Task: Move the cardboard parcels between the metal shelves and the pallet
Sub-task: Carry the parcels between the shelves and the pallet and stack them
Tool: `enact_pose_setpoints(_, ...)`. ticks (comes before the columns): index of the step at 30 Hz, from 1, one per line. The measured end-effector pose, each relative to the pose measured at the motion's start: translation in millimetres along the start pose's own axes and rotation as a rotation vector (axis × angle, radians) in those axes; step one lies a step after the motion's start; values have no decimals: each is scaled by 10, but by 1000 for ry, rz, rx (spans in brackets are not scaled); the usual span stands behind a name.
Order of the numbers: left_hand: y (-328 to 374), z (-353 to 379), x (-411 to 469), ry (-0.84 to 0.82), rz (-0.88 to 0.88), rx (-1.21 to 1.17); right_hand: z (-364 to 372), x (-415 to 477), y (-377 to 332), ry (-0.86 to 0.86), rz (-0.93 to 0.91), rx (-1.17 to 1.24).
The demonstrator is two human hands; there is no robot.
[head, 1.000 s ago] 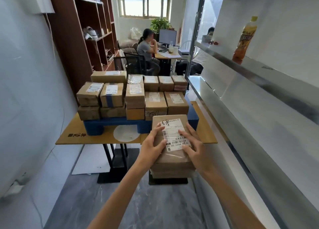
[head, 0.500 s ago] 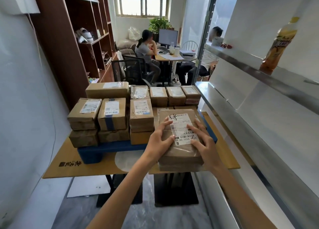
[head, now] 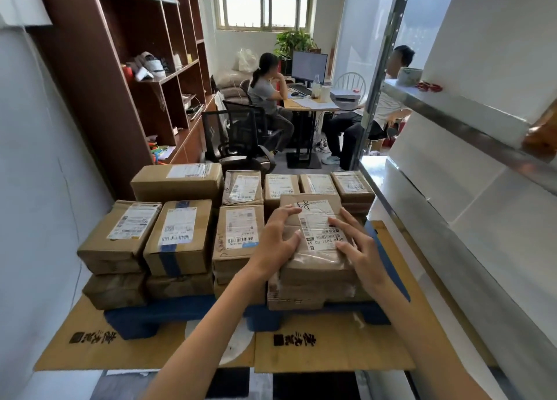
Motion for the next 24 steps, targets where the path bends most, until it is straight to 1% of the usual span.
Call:
enact_pose_setpoints(4, -118, 53, 466, 45, -30, 115, 37, 439, 241, -60, 12, 9)
enact_pose_setpoints(7, -277, 81, 690, 76, -79, 185, 142, 595, 462, -93, 39, 108)
enact_pose_setpoints(9, -383, 115, 764, 84, -104, 229, 210, 619, 624, -109, 56, 153)
enact_pose_setpoints(11, -450, 150, 788, 104, -110, 302, 240, 623, 718, -125, 37, 146)
enact_pose_setpoints(14, -487, 159, 795, 183, -92, 392, 237, 643, 755, -154, 10, 139)
enact_pose_setpoints(18, -473, 91, 811, 245, -84, 419, 229, 641, 776, -184, 5, 142)
enact_pose_setpoints(24, -554, 24, 789, 241, -89, 429, 280, 629, 773, -185, 24, 142)
Point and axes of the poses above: each hand's wrist, its own x-axis towards the middle knuckle, its own z-axis out of the palm, y = z × x, the point moved 4 cm from there along x, towards the middle knuckle, and after that the axes turned 13 degrees about -z, right-handed, at the moved point
